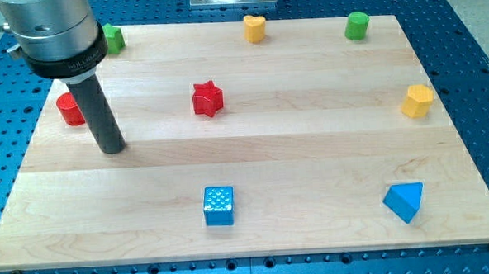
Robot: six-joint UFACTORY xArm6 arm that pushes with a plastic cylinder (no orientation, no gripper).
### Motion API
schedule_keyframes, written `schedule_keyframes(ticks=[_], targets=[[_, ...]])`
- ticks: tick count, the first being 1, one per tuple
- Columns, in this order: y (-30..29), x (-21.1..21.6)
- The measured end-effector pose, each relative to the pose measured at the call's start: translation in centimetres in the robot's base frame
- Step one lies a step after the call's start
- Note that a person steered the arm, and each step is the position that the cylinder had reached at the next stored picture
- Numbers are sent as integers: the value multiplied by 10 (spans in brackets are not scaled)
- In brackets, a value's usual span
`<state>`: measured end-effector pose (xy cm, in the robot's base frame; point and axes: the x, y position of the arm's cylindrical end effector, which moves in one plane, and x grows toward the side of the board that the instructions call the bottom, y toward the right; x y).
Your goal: Push the red star bottom left corner to the board
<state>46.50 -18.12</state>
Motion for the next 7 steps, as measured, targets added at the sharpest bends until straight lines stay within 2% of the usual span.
schedule_keyframes(ticks=[2,5,6,7], targets=[[1,-5],[23,-64],[43,-106],[66,-109]])
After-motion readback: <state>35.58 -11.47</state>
